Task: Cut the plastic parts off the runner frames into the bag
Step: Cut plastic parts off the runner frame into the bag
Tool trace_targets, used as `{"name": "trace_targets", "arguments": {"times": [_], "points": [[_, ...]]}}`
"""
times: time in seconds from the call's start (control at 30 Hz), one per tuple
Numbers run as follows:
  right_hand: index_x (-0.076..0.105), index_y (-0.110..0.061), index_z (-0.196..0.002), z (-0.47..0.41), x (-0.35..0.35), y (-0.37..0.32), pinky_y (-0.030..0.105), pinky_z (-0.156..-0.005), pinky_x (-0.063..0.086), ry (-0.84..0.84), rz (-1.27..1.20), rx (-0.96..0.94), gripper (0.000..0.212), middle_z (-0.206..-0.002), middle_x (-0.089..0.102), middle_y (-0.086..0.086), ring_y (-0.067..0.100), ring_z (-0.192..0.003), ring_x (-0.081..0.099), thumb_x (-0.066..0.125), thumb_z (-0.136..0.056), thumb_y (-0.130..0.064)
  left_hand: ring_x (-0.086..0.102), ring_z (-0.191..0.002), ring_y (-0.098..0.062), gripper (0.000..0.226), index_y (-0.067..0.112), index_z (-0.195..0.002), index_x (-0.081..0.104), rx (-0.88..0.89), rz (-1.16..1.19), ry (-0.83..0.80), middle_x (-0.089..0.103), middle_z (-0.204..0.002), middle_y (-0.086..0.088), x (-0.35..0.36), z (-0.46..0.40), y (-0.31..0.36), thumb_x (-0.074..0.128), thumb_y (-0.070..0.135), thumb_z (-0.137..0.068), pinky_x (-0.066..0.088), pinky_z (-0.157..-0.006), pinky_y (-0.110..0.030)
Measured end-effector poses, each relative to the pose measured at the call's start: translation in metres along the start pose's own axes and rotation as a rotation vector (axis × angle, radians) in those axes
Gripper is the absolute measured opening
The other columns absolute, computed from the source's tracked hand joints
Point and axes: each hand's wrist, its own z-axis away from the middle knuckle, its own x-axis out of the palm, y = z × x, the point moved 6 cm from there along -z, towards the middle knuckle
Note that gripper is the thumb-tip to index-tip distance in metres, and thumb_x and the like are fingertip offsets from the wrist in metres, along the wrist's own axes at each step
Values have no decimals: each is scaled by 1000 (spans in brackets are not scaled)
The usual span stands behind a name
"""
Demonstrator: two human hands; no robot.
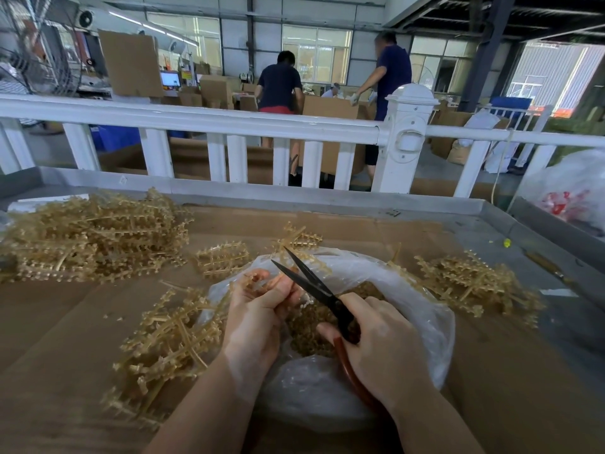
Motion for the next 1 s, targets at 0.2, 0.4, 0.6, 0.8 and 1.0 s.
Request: {"name": "trace_targets", "arguments": {"times": [0.2, 0.4, 0.6, 0.8, 1.0], "points": [[65, -24, -94, 0, 1, 1, 24, -65, 46, 20, 5, 7, 27, -74, 61, -7, 14, -71, 59, 72, -77, -44, 63, -59, -16, 44, 8, -112, 53, -27, -41, -71, 65, -75, -11, 6, 2, -1, 63, -3, -70, 56, -56, -24], [67, -22, -90, -2, 1, 1, 22, -59, 42, 37, -27, 2, 27, -68, 61, -8, 13, -63, 58, 79, -73, -38, 65, -59, -16, 35, 9, -100, 53, -37, -34, -70, 66, -74, -11, 6, 2, -2, 63, -4, -69, 57, -55, -23], [66, -26, -89, -1, 0, 1, 18, -59, 40, 20, -59, 7, 26, -69, 61, -12, 8, -65, 57, 73, -75, -47, 65, -54, -15, 31, 12, -87, 54, -12, -7, -55, 68, -65, -8, 7, 2, -1, 63, -3, -62, 55, -50, -21], [67, -22, -87, -3, -2, 1, 21, -56, 40, 51, -33, -5, 27, -66, 60, -9, 12, -61, 57, 78, -72, -42, 65, -54, -14, 29, 12, -85, 55, -8, -18, -72, 67, -67, -9, 7, 1, -2, 63, -3, -61, 54, -50, -21], [67, -23, -85, -3, -3, -1, 22, -53, 42, 57, -5, -7, 30, -62, 60, -9, 12, -57, 57, 81, -67, -43, 65, -54, -14, 27, 12, -85, 54, -2, -14, -70, 67, -65, -8, 6, 1, -3, 62, -5, -65, 54, -50, -20]]}}
